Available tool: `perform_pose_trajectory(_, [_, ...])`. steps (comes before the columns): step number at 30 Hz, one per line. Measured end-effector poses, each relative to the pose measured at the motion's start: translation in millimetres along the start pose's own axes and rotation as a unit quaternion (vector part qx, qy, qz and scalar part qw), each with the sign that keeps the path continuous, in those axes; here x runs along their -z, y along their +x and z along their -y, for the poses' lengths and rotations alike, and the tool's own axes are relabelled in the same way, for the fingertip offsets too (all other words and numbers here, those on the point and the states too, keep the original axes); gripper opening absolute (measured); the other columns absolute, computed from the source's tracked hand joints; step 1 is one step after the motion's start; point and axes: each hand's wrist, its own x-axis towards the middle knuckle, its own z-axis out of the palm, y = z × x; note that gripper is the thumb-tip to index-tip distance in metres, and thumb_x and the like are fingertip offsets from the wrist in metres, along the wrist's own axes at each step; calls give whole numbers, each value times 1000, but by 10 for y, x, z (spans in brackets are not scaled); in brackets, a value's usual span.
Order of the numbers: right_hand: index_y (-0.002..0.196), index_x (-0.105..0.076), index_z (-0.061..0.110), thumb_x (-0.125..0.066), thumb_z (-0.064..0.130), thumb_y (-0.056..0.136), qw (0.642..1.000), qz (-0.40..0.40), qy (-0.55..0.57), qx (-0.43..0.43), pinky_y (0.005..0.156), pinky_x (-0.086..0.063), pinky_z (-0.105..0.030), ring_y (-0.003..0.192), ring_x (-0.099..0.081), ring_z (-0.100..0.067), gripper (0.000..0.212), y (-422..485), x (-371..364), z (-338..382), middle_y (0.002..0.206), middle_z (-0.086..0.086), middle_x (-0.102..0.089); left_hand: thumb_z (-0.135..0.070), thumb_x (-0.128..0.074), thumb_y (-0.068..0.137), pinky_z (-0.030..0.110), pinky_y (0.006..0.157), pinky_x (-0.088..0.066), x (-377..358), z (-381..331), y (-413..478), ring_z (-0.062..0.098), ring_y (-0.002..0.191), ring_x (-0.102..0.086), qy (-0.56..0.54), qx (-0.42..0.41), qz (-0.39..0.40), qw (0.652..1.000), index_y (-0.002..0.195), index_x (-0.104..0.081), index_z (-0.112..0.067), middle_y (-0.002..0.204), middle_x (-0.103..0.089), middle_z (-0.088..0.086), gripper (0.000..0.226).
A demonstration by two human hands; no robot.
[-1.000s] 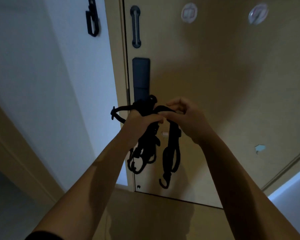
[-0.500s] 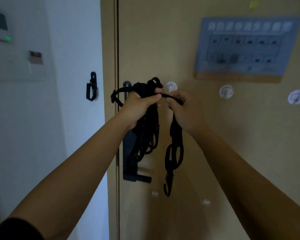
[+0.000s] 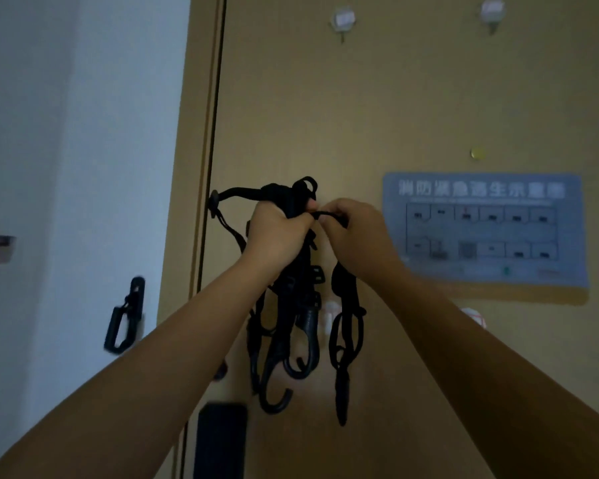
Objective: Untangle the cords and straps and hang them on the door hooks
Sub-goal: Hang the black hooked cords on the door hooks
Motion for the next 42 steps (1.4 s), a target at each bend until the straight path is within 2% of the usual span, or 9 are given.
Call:
perform_pose_trajectory(4, [102,-65,2,-51,10,92,995,-22,-85,55,62,-26,-17,86,-42,-14,19,747,16,-85,98,-12,-51,-5,-66,80,9,54,-46,-68,-120,608,3,68,-57,9,-93,-23,995,84,-64,-18,73,-60,-7,14])
perform_pose_trajectory(6, [102,-65,3,-51,11,91,989,-27,-123,81,62,-23,-17,88,-45,-18,19,1044,54,-139,101,-14,-53,-7,-66,80,5,55,-44,-87,-161,899,0,70,-56,33,-133,-29,990,86,-64,-18,76,-61,-8,12])
perform_pose_trajectory(12, [101,-67,5,-53,13,90,976,-45,-170,129,71,-35,-22,93,-56,-23,19,1674,111,-405,102,-12,-64,-13,-59,88,23,77,-45,-294,-236,1612,14,89,-58,104,-201,-29,974,98,-64,-15,91,-60,-1,11])
perform_pose_trajectory(17, [93,-63,2,-58,12,86,966,-98,-179,161,68,-33,-26,90,-57,-25,14,2152,214,-628,97,-14,-66,-12,-55,90,19,60,-41,-538,-327,2104,14,78,-55,106,-236,-45,965,91,-61,-14,75,-57,-4,6])
perform_pose_trajectory(23, [103,-62,4,-56,14,86,929,-146,-252,229,84,-38,-36,104,-54,-32,21,2720,381,-633,110,-17,-63,-7,-56,85,31,76,-51,-687,-625,2708,25,84,-64,65,-287,-94,951,71,-57,-17,75,-61,4,18])
perform_pose_trajectory(29, [109,-58,10,-50,23,91,874,-223,-348,256,76,-37,-35,106,-52,-33,24,3216,536,-621,115,-12,-60,-4,-56,84,27,69,-50,-720,-927,3144,21,82,-60,57,-302,-117,944,63,-55,-20,75,-60,4,26])
perform_pose_trajectory(31, [108,-58,9,-51,23,90,871,-230,-347,259,73,-36,-34,104,-52,-33,24,3325,571,-615,113,-13,-60,-5,-57,84,23,63,-46,-722,-999,3227,18,81,-58,71,-307,-116,942,62,-54,-21,71,-56,-2,28])
perform_pose_trajectory(35, [105,-62,9,-55,23,89,879,-220,-318,278,77,-42,-35,101,-54,-31,22,3460,614,-604,108,-13,-62,-7,-60,84,22,71,-46,-717,-1057,3331,17,88,-59,75,-310,-125,939,73,-60,-17,77,-58,-2,15])
perform_pose_trajectory(42, [101,-63,10,-59,23,86,906,-238,-232,262,81,-45,-35,100,-56,-29,20,3553,625,-569,107,-11,-63,-9,-60,84,23,70,-49,-705,-1090,3404,18,86,-60,63,-299,-132,943,65,-56,-22,75,-57,-4,24])
